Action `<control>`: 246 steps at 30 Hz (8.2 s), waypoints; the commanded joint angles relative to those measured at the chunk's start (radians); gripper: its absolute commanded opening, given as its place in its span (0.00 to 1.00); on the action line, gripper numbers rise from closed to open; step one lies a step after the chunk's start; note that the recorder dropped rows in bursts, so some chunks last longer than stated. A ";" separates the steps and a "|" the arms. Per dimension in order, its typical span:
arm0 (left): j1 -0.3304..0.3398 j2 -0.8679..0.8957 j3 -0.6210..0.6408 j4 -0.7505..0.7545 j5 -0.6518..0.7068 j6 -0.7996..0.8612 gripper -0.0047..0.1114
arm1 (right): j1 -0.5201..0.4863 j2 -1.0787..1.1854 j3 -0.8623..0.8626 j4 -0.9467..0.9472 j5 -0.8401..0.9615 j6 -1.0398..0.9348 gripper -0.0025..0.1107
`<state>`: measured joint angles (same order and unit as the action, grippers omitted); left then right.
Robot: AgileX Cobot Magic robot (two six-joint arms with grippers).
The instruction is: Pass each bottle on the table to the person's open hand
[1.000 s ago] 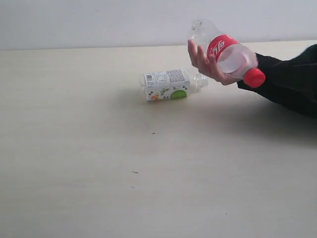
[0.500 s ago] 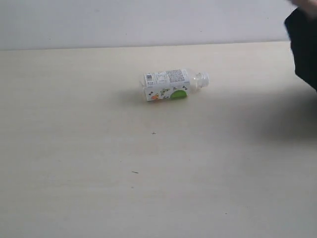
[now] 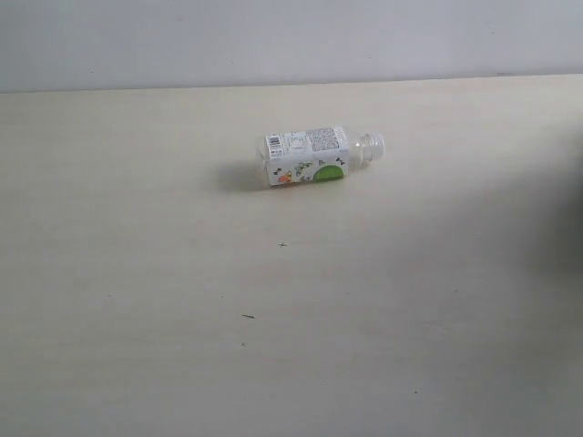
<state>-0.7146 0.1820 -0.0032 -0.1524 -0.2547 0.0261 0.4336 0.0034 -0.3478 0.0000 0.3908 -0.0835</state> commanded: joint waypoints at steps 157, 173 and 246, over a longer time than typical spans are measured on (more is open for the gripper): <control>-0.006 -0.007 0.003 -0.005 -0.002 -0.003 0.04 | -0.003 0.125 0.027 0.277 0.019 -0.360 0.02; -0.006 -0.007 0.003 -0.005 -0.002 -0.003 0.04 | -0.003 0.125 0.092 0.319 0.059 -0.360 0.02; 0.241 1.348 -1.207 -1.592 -0.256 2.074 0.04 | -0.003 0.125 0.165 0.390 0.012 -0.358 0.02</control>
<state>-0.5183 1.4508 -1.1446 -1.7159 -0.5905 2.0679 0.4336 0.1244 -0.1856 0.3866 0.4145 -0.4415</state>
